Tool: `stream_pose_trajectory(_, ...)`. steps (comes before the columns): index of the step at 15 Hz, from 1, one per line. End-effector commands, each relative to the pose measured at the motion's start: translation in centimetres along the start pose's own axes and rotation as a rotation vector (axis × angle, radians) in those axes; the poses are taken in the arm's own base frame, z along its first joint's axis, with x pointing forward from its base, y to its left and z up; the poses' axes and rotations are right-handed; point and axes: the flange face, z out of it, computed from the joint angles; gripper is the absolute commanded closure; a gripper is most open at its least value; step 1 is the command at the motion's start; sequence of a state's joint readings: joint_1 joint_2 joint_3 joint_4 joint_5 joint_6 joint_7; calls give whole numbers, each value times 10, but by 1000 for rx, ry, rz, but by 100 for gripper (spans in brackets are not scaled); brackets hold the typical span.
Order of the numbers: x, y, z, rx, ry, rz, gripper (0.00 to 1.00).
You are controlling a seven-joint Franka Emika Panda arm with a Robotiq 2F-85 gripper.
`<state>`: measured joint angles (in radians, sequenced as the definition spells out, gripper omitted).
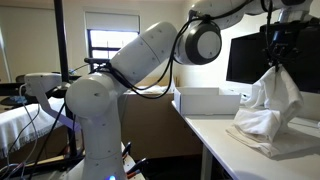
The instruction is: Take two folded white cloths out of the white box on the left
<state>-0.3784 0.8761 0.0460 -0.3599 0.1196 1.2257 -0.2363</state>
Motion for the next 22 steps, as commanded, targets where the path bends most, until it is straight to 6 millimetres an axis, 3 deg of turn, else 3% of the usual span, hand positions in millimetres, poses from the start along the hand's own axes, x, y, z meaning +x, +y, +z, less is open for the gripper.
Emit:
stream_pose_trajectory(1,-7,-1,-2,56,-28,-24,97)
stream_pose_trajectory(11,-2,0,16,27,-67,-9,97)
stream_pose_trajectory(22,-16,27,2,12,-65,-61,97)
